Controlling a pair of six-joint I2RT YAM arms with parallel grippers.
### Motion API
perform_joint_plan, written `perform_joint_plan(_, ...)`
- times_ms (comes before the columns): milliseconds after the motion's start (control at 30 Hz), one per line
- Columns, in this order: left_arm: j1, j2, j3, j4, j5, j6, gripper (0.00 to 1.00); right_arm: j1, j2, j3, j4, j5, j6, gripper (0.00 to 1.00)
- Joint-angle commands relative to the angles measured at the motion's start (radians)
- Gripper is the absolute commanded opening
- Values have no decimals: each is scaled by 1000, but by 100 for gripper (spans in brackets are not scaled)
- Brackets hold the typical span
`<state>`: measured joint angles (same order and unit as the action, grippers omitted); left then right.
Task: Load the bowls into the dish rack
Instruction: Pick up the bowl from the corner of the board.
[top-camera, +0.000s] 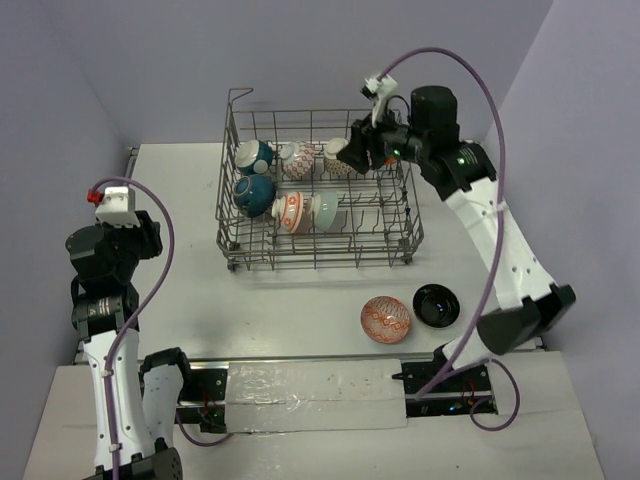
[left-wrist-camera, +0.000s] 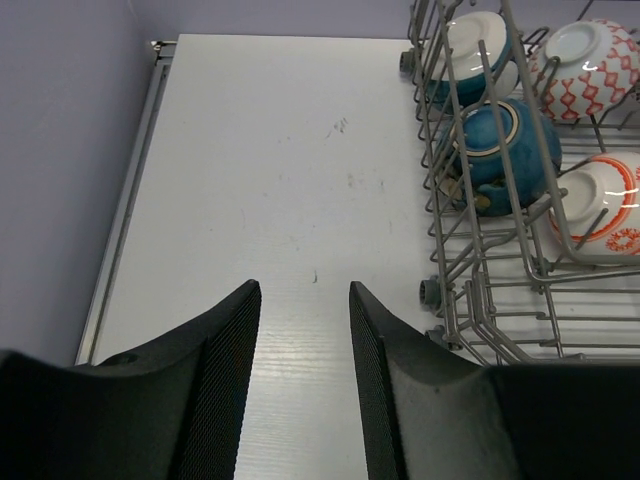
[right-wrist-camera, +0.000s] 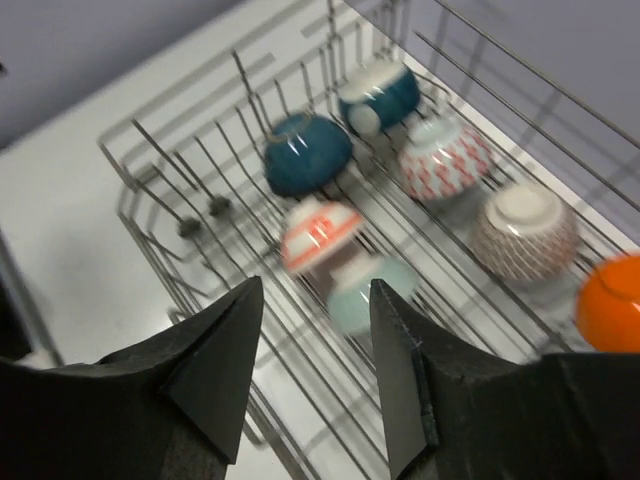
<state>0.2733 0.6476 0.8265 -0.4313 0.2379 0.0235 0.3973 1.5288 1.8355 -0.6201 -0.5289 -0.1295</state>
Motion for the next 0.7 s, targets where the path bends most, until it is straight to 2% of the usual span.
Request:
perform_joint_plan(0, 6, -9, -3, 17, 78, -13, 47, -17, -163, -111, -44, 144, -125, 56)
perform_joint_plan(167, 6, -3, 2, -1, 98, -14, 50, -18, -306, -216, -219, 127, -251, 56)
perform_joint_plan(367, 6, -5, -20, 5, 64, -5, 57, -6, -413, -315, -565, 52, -419, 51)
perform_joint_plan(533, 18, -3, -23, -1, 29, -4, 62, 64, -522, -476, -688, 119, -515, 50)
perform_joint_plan(667, 53, -8, -33, -7, 69, -2, 63, 176, -590, -648, -676, 225, -529, 52)
